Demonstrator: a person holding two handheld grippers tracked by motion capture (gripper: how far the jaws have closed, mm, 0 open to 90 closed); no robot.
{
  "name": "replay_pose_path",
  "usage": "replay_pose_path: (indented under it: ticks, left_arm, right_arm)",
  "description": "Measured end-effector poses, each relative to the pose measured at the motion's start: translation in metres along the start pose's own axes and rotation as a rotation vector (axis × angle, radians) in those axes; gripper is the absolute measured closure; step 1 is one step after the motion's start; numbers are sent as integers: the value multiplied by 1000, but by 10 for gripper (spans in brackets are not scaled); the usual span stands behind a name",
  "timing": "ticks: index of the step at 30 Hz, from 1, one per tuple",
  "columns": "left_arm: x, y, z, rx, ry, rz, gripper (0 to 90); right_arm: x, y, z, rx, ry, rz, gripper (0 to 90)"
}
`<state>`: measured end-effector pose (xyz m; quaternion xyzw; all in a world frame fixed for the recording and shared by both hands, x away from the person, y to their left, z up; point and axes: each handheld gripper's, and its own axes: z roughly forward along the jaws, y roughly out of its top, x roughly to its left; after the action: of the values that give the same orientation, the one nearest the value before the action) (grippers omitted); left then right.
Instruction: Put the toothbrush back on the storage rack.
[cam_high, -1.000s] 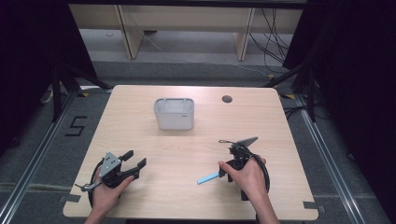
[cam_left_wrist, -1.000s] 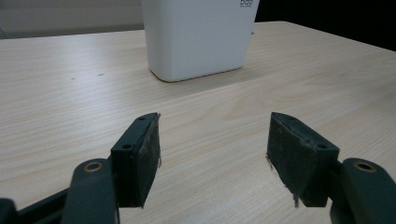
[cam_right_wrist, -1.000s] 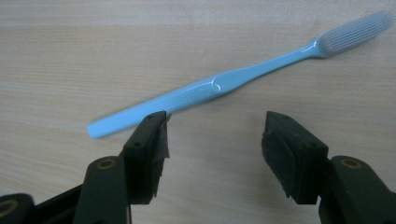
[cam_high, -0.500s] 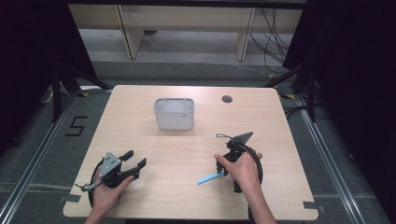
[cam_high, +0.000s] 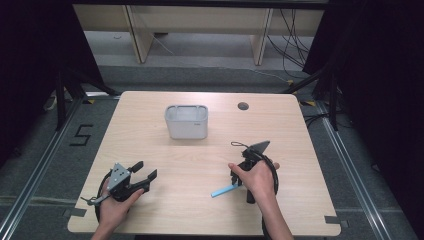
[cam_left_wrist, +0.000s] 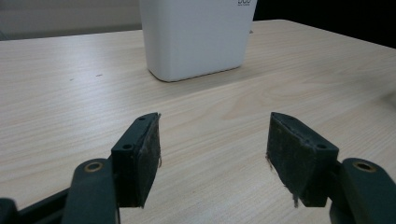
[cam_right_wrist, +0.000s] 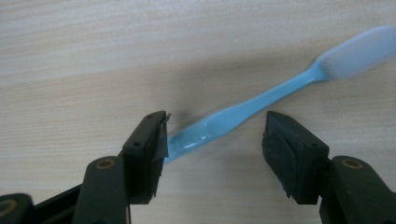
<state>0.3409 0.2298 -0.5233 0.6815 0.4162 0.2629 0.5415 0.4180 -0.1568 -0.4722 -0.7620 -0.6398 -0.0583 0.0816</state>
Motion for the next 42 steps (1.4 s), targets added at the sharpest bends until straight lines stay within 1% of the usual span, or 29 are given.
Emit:
replay_pose_path:
  ticks: [1,2,5,6,9,10,13,14,15,17,20,22,23,24,25,26,27,28,29,30,31,32,33,34,35,36,37,38,42]
  left_arm:
    - [0,0,0,3,3,1,343]
    - [0,0,0,1,1,0,343]
    - [0,0,0,1,0,-1,343]
    - [0,0,0,-2,-2,-2,343]
    - [0,0,0,0,-2,-1,343]
    - [0,0,0,1,-1,0,343]
    - [0,0,-1,2,1,0,343]
    - [-1,0,-1,9,4,1,343]
    - [-1,0,-1,9,4,1,343]
    - [0,0,0,-2,-3,1,343]
    - [-1,0,-1,9,1,0,343]
    - [-1,0,-1,9,2,2,343]
    - [-1,0,-1,5,-2,2,343]
    - [-1,0,0,-2,-7,4,343]
    - [-1,0,0,-2,-7,4,343]
    - [-1,0,-1,2,-3,2,343]
    - [-1,0,-1,2,-3,2,343]
    - [-2,0,-1,13,1,4,343]
    - [-1,0,-1,11,-1,4,342]
    - [-2,0,-1,11,-1,3,343]
    - [-1,0,0,-2,-10,2,342]
    - [-1,0,0,1,-8,1,342]
    - [-1,0,-1,7,-3,1,342]
    - [-1,0,-1,9,-2,-1,342]
    - [-1,0,-1,7,-2,-5,342]
    - [-1,0,-1,7,-2,-6,342]
    - [-1,0,-1,6,-4,-7,341]
    - [-1,0,-1,7,-2,-7,341]
    - [-1,0,-1,8,-2,-7,341]
  right_arm:
    - [3,0,0,-6,11,35,409]
    - [4,2,1,-14,6,42,409]
    - [3,3,1,-6,1,35,405]
    - [2,4,1,-17,-17,12,405]
    - [1,4,2,-26,-25,1,408]
    - [3,4,2,-18,-29,22,409]
    - [6,4,2,-20,-42,36,415]
    - [10,4,3,-20,-45,69,417]
    - [7,4,3,-29,-66,23,421]
    - [9,4,3,-33,-79,36,433]
    - [9,5,3,-34,-101,56,475]
    - [9,5,3,-39,-113,53,481]
    - [15,4,3,-33,-106,92,484]
    - [12,5,3,-38,-119,41,491]
    - [12,5,3,-38,-119,41,491]
    - [12,4,3,-43,-130,11,514]
    - [12,4,3,-43,-130,11,514]
    - [16,3,3,-36,-126,61,529]
    - [16,3,3,-38,-130,60,541]
    - [16,3,2,-30,-132,49,558]
    - [11,3,3,-43,-151,-3,574]
    - [10,2,3,-49,-157,-33,611]
    - [10,2,3,-49,-157,-33,611]
    - [11,2,3,-53,-153,-17,637]
    - [12,3,2,-33,-155,1,660]
    - [15,2,1,-26,-158,41,677]
    - [15,2,1,-20,-159,33,690]
    - [10,2,1,-15,-167,-35,715]
    - [10,2,1,-10,-162,-56,762]
